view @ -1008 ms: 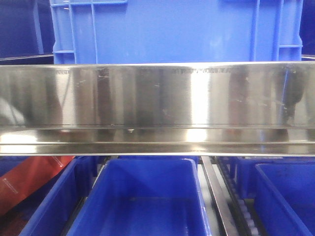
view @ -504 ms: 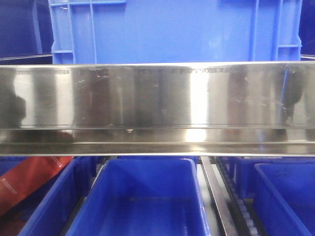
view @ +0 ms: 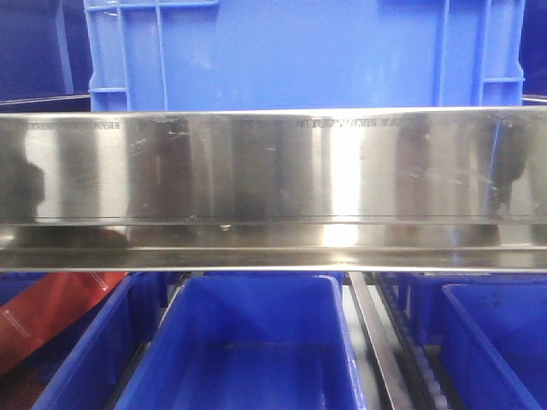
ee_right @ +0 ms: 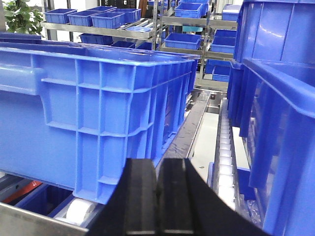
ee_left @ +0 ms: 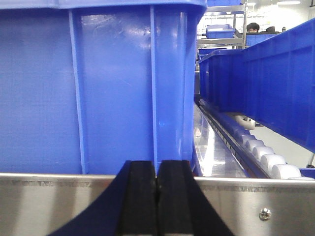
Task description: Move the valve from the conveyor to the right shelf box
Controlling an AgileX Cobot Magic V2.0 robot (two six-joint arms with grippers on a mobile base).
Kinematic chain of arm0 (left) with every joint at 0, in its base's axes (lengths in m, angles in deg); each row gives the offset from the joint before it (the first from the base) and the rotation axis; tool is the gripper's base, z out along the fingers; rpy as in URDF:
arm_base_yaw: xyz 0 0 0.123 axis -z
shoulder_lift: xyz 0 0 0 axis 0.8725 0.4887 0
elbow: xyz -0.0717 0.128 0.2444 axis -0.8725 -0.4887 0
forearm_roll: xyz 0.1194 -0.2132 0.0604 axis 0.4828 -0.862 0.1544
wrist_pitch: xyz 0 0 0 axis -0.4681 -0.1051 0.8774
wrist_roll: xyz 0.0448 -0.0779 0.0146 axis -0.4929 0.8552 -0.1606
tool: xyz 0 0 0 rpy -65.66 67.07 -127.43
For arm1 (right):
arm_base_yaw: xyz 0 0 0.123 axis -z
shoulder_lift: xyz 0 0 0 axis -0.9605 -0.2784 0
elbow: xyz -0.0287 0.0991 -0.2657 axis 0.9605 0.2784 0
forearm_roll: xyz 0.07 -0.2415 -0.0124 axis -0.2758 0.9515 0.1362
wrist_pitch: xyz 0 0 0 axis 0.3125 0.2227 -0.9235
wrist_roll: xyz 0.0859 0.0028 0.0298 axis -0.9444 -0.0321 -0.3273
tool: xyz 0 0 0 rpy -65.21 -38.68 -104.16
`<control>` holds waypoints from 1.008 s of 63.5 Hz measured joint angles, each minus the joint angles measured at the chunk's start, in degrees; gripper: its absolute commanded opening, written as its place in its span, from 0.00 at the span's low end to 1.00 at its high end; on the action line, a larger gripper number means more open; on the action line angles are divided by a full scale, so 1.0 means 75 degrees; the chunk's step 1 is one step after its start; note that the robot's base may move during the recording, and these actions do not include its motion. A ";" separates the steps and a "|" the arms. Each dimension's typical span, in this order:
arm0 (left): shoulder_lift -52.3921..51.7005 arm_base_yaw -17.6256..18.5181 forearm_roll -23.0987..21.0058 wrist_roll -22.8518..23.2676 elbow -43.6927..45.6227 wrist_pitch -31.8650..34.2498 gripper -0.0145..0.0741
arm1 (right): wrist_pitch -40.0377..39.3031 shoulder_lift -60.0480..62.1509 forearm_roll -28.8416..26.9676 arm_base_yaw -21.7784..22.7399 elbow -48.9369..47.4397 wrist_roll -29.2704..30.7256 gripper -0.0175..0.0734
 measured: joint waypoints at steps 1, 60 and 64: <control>0.0000 0.0000 0.0000 0.0000 0.0000 0.0000 0.04 | 0.0000 0.0000 0.0000 0.0000 0.0000 0.0000 0.01; 0.0000 0.0000 0.0000 0.0000 0.0000 0.0024 0.04 | -0.0487 0.0694 0.0763 0.2002 0.1132 -0.1121 0.01; 0.0000 0.0000 0.0000 0.0000 0.0000 0.0024 0.04 | -0.0641 0.0955 0.0763 0.2115 0.1528 -0.1121 0.01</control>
